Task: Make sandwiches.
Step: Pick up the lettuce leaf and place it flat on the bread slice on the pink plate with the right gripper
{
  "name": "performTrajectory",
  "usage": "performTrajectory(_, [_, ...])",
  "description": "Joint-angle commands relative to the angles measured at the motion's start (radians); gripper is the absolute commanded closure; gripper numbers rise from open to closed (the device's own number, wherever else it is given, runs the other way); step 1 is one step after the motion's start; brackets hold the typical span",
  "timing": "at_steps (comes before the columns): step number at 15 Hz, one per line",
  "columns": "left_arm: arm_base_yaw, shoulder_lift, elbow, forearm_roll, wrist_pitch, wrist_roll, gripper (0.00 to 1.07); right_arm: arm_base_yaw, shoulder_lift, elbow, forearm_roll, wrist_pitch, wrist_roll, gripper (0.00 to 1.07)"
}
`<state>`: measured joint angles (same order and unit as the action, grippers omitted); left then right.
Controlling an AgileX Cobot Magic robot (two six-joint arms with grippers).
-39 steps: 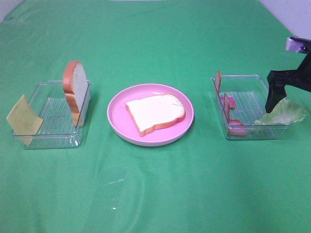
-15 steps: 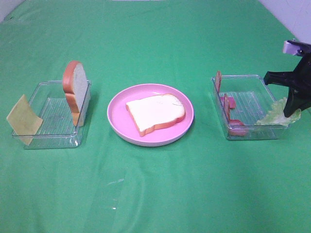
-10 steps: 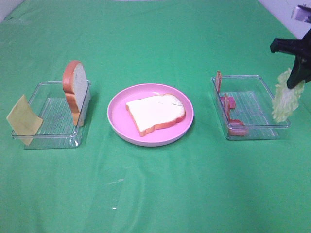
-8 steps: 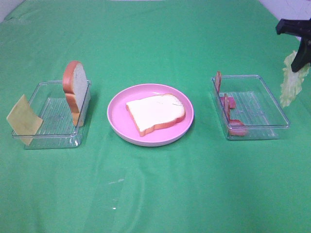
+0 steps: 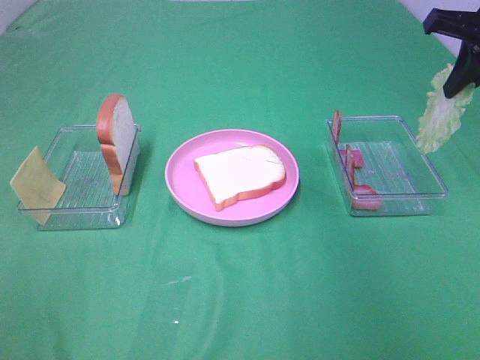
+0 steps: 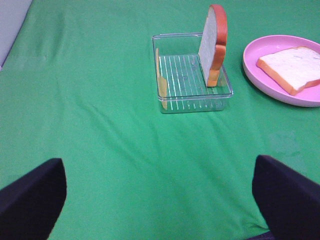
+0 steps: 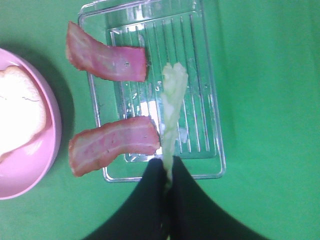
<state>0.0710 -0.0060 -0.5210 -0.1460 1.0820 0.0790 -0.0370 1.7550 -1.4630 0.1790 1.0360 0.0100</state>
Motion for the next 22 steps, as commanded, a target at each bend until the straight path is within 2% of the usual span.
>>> performTrajectory(1, [0.0, -0.013, 0.003, -0.004, -0.004, -0.004, 0.14, 0.095, -0.005, -0.007, 0.0, -0.013, -0.01, 1.07])
performTrajectory(3, [0.0, -0.013, 0.003, -0.004, -0.004, -0.004, 0.14, 0.185, -0.005, -0.007, 0.003, -0.034, -0.001, 1.07])
performTrajectory(4, [0.0, -0.013, 0.003, -0.004, -0.004, -0.004, 0.14, 0.318, -0.005, -0.007, 0.004, -0.08, 0.022, 1.07])
performTrajectory(10, [0.0, -0.013, 0.003, -0.004, -0.004, -0.004, 0.14, 0.605, 0.014, -0.007, 0.005, -0.292, 0.053, 1.07])
performTrajectory(12, [0.0, -0.013, 0.003, -0.004, -0.004, -0.004, 0.14, 0.645, 0.046, -0.007, 0.032, -0.341, 0.054, 1.07])
performTrajectory(17, [0.0, -0.013, 0.003, -0.004, -0.004, -0.004, 0.14, 0.645, 0.144, -0.007, 0.113, -0.509, 0.043, 1.07])
performTrajectory(22, [0.0, -0.013, 0.003, -0.004, -0.004, -0.004, 0.14, 0.645, 0.24, -0.007, 0.132, -0.624, 0.043, 1.07])
